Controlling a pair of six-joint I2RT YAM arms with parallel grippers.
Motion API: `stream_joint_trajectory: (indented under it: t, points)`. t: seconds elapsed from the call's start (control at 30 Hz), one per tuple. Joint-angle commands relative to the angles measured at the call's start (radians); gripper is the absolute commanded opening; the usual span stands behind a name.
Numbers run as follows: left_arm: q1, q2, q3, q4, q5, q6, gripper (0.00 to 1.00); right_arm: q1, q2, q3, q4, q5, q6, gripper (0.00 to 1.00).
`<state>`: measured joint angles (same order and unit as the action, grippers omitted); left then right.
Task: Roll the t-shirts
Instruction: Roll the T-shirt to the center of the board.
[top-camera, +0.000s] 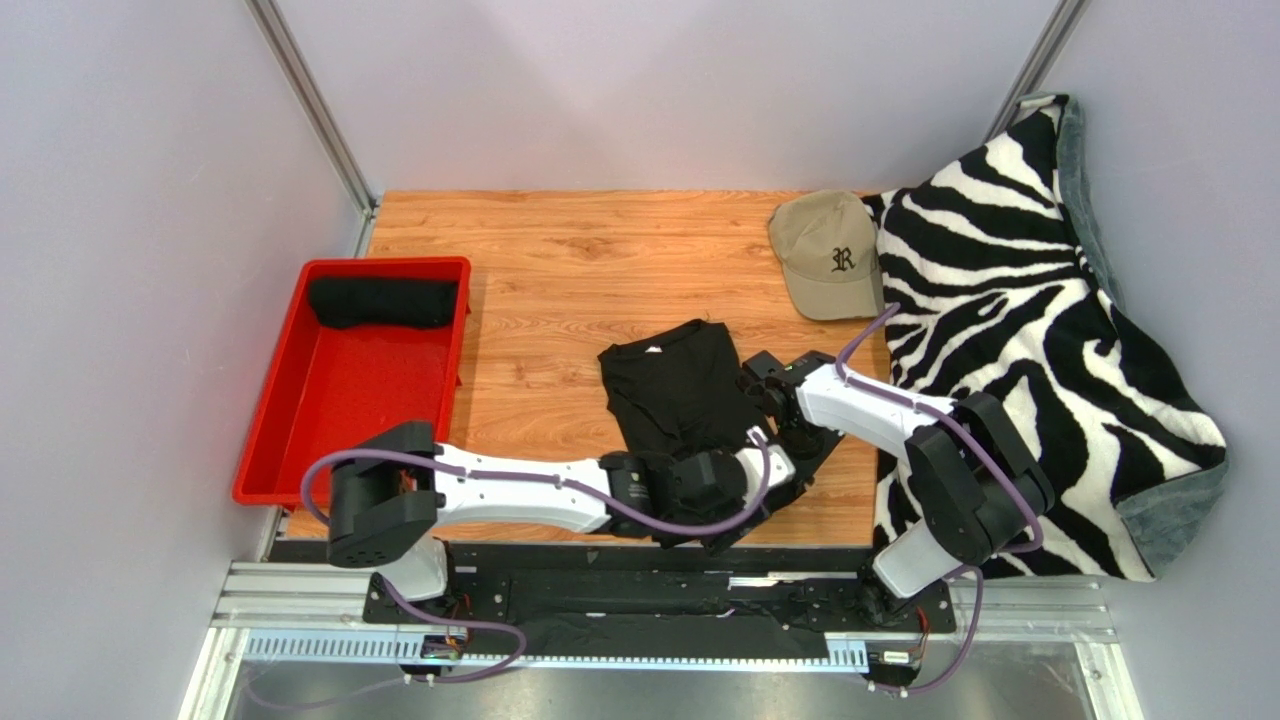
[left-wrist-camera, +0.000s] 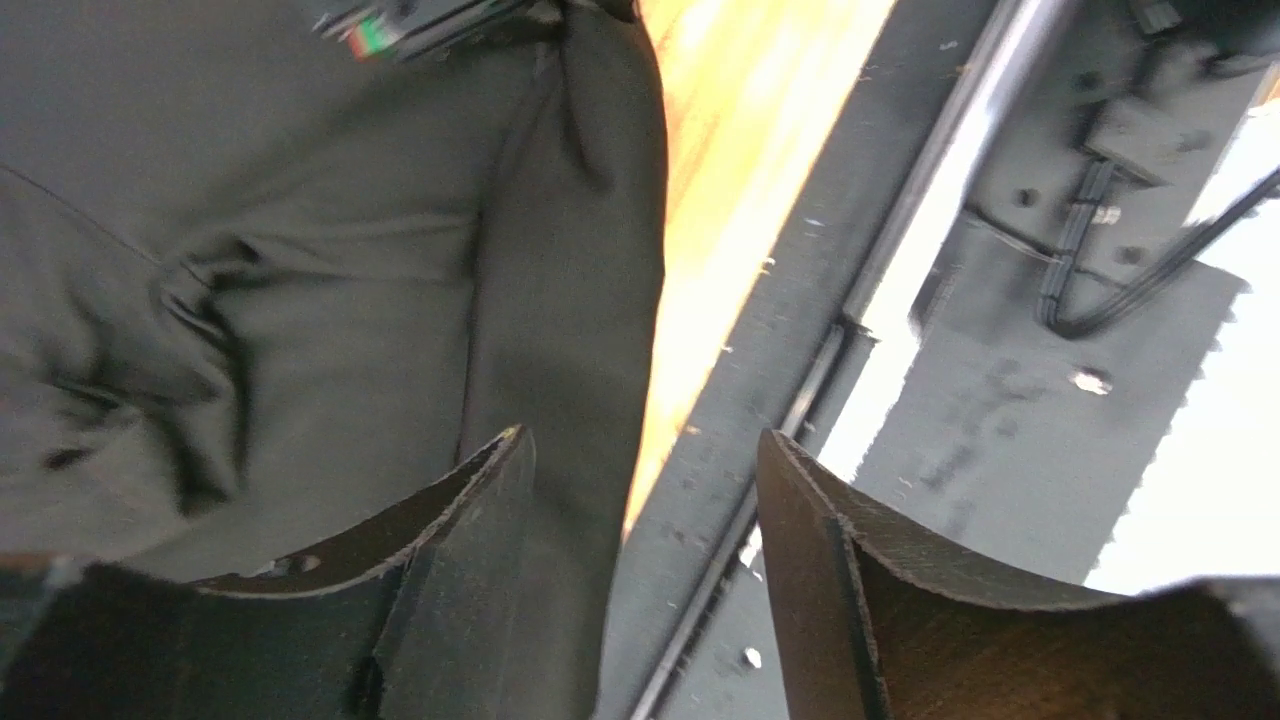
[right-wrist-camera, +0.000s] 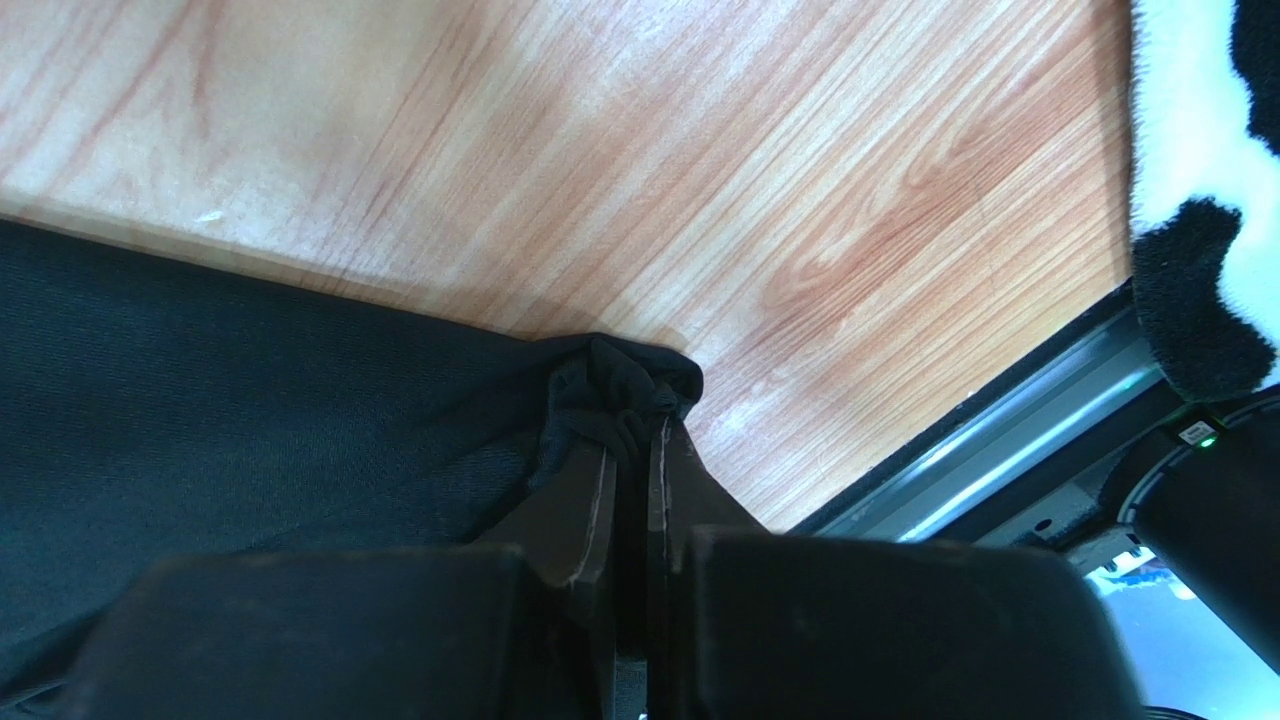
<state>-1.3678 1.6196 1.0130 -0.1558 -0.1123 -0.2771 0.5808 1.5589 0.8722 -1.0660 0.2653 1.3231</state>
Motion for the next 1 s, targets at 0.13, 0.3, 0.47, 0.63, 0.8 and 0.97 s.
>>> stream_joint_trajectory:
  t: [0.13, 0.3, 0.47, 0.63, 0.8, 0.97]
  points:
    - [-0.139, 0.144, 0.159, -0.148, -0.42, 0.174, 0.75, -0.012, 0.076, -0.022, 0.064, -0.014, -0.016, 0.0]
    - [-0.172, 0.209, 0.187, -0.154, -0.5, 0.21, 0.75, -0.019, 0.082, -0.027, 0.075, -0.021, -0.022, 0.0]
    - [-0.185, 0.243, 0.18, -0.11, -0.532, 0.243, 0.73, -0.027, 0.086, -0.033, 0.087, -0.032, -0.03, 0.0]
    - [-0.185, 0.269, 0.174, -0.059, -0.552, 0.271, 0.66, -0.029, 0.079, -0.035, 0.092, -0.04, -0.038, 0.0]
    - [-0.186, 0.284, 0.154, -0.018, -0.523, 0.299, 0.38, -0.035, 0.058, -0.036, 0.1, -0.044, -0.051, 0.01]
    - [-0.186, 0.273, 0.138, -0.011, -0.486, 0.282, 0.03, -0.036, 0.0, -0.042, 0.121, -0.046, -0.09, 0.25]
